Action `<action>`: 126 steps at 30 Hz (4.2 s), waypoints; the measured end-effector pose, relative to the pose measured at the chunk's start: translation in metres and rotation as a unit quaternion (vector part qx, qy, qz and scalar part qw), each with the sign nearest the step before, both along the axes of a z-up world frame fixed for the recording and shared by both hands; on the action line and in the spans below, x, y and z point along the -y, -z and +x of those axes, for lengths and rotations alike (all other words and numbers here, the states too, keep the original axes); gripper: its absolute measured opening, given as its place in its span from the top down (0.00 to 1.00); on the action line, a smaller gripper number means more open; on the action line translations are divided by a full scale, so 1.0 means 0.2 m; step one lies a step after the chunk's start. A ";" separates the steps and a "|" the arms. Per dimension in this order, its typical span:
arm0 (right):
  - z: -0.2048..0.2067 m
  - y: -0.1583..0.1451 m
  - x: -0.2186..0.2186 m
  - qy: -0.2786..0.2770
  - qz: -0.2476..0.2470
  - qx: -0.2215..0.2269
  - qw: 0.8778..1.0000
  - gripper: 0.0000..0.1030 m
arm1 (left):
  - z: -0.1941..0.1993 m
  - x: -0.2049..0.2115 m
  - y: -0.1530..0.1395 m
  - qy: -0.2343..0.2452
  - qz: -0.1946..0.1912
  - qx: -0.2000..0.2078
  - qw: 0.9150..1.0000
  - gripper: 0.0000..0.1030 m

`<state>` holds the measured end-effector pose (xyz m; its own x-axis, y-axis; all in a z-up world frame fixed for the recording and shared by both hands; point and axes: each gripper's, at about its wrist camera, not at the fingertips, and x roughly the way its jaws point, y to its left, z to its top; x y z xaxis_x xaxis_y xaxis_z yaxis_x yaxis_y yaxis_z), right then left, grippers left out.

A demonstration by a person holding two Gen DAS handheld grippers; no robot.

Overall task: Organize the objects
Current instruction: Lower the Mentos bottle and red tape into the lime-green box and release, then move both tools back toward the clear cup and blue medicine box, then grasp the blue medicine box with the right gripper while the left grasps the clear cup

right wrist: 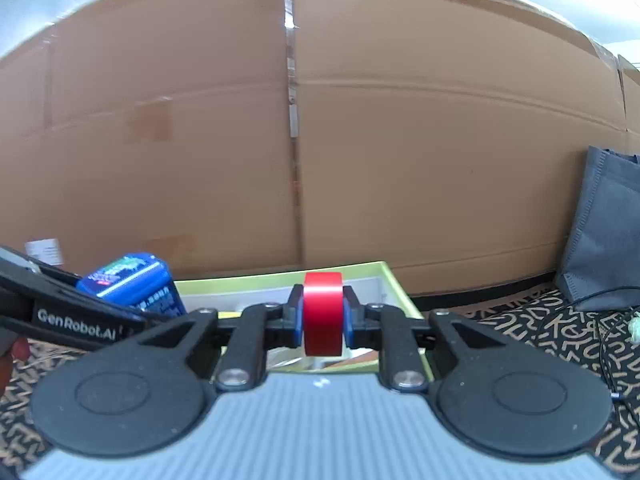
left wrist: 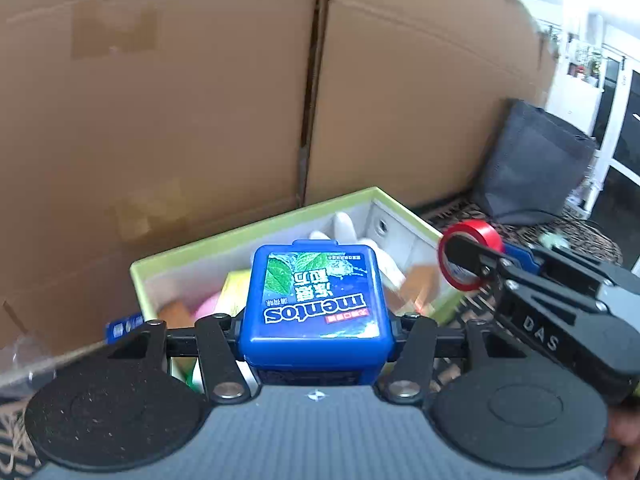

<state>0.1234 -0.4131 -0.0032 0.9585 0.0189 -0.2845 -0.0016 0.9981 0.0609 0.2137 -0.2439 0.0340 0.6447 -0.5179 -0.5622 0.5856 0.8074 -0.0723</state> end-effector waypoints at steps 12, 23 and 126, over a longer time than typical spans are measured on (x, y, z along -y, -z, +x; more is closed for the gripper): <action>0.29 0.19 0.07 0.001 -0.031 -0.025 0.999 0.37 | 0.22 0.14 0.08 -0.017 -0.029 0.002 0.999 0.15; -0.02 0.19 0.01 0.004 -0.023 0.022 0.999 0.00 | 0.03 -0.02 0.05 -0.028 -0.026 0.030 0.999 0.11; 0.16 0.50 -1.21 -0.177 -0.074 -0.189 0.963 0.37 | 0.18 -1.27 0.33 -0.233 -0.024 -0.061 0.970 0.09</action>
<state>0.1555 -0.1706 -0.1034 0.7265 0.2583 -0.6367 -0.3495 0.9367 -0.0188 0.2498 0.0092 -0.0328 0.7448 -0.2126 -0.6325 0.1416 0.9766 -0.1616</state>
